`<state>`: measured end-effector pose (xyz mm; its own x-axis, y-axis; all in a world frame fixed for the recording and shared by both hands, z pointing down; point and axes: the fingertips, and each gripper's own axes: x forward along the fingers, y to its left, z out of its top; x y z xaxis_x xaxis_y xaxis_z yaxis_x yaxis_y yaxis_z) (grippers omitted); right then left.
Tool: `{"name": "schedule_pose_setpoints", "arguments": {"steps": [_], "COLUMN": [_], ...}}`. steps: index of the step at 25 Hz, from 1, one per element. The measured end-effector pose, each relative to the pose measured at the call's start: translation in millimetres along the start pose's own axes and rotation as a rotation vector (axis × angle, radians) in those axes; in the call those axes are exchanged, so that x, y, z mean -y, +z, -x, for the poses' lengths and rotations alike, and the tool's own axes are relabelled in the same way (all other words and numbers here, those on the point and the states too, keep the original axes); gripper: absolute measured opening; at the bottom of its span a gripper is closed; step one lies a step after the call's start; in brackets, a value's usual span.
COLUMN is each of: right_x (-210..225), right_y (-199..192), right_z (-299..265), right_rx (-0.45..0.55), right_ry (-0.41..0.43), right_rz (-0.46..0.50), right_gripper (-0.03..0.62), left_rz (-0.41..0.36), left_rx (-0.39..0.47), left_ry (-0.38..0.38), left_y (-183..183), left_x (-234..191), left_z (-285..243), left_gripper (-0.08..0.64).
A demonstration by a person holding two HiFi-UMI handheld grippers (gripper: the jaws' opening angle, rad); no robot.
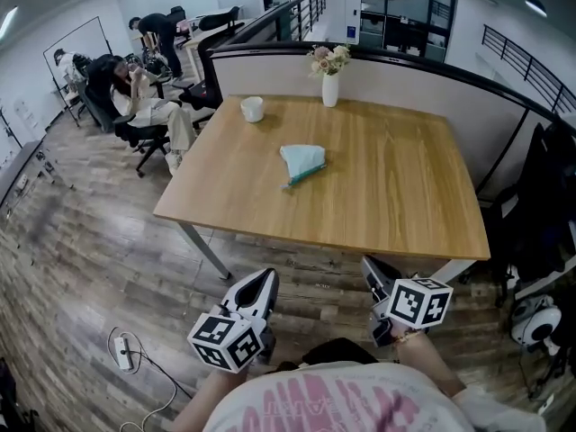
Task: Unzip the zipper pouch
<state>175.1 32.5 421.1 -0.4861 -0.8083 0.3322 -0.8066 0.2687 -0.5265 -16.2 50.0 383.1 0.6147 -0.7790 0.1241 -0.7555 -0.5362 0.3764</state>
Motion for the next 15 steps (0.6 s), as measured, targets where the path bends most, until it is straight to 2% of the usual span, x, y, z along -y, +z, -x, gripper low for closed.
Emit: {"name": "schedule_pose_setpoints", "arguments": {"steps": [7,15], "right_x": [32,50], "right_y": [-15,15], "right_z": [-41,-121], "right_rx": [-0.130,-0.206], "right_ry": [-0.063,-0.002], "right_rz": [-0.003,0.038], "right_gripper": [-0.006,-0.005], "left_rz": [0.059,0.074], "left_rx": [-0.074,-0.063], "left_ry": [0.031,0.053], "left_y": [-24,0], "left_x": [-32,-77], "left_z": [-37,-96], "left_gripper": [0.002,0.002]}}
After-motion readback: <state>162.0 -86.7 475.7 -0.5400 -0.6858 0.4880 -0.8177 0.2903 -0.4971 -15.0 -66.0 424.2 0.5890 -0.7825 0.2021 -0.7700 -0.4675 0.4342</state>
